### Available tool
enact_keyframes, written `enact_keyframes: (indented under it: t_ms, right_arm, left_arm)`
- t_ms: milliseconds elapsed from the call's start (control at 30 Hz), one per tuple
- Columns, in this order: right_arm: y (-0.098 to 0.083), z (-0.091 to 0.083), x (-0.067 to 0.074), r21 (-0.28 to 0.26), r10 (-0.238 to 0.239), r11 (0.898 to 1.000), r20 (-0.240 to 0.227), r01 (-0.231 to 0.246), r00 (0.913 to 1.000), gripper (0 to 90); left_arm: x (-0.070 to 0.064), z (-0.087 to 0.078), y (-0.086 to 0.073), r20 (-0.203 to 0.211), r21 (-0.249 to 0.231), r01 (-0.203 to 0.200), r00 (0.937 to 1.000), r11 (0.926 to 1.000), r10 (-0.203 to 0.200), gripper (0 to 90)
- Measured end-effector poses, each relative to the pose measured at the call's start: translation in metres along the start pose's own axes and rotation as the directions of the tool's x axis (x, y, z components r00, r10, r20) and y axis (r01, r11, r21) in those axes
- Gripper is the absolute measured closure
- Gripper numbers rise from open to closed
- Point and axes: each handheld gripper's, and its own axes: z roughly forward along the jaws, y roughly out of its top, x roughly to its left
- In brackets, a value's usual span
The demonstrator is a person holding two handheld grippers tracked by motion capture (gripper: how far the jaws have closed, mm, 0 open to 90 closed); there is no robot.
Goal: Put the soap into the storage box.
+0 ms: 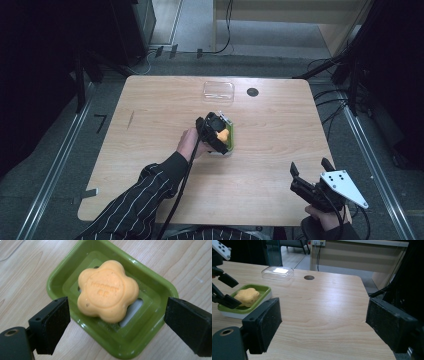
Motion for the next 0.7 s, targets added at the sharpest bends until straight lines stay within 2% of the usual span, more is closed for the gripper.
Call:
enact_keyframes:
  t_ms: [300,533,567,633,700]
  right_arm:
    - [0.0,0.0,0.001,0.003,0.003,1.0,0.0,-0.003,1.0,13.7]
    - [0.0,0.0,0.001,0.002,0.002,1.0,0.001,-0.002,1.0,13.7]
    - [0.0,0.0,0.001,0.001,0.0,1.0,0.001,0.0,1.0,13.7]
    - [0.0,0.0,0.001,0.0,-0.001,1.0,0.002,0.001,1.0,13.7]
    - [0.0,0.0,0.001,0.0,-0.001,1.0,0.001,0.001,1.0,13.7]
  left_arm:
    - [0.009,-0.016,-0.016,0.024,0.05,0.034,0.9991,0.9982,-0.035,2.4]
    - [0.012,-0.022,-0.029,0.031,0.09,0.022,0.9992,0.9957,-0.025,1.7]
    - [0.013,-0.025,-0.033,0.04,0.1,0.039,0.9983,0.9942,-0.043,1.0]
    - [0.014,-0.028,-0.036,0.048,0.101,0.045,0.9976,0.9938,-0.051,0.9]
    - [0.013,-0.03,-0.039,0.036,0.111,0.031,0.9987,0.9933,-0.036,0.9]
